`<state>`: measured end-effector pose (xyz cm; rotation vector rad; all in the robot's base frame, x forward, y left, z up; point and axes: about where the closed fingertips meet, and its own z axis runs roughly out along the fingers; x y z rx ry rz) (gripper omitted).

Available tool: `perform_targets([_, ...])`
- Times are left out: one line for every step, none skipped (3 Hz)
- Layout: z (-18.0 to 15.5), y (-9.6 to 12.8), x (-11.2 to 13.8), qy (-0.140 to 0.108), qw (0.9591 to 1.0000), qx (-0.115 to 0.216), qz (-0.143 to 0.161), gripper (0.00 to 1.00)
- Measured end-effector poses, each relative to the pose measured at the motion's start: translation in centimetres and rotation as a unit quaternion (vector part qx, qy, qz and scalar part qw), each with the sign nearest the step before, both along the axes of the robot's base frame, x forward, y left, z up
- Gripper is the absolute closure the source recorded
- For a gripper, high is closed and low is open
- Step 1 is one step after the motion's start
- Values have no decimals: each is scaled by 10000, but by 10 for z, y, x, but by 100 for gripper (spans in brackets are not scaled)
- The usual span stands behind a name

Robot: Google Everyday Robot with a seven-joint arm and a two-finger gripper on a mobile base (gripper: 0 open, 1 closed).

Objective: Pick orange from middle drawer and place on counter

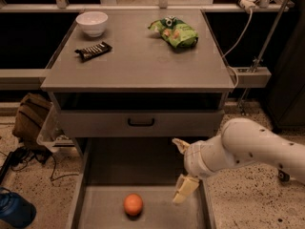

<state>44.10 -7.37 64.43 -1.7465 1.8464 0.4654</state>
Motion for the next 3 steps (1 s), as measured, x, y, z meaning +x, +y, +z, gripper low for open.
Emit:
perform_targets([-46,24,13,-170,9998,53,27,0])
perform_targets([-46,24,13,-170,9998,53,27,0])
perform_targets([-64,29,16,-102,9997,187,81,0])
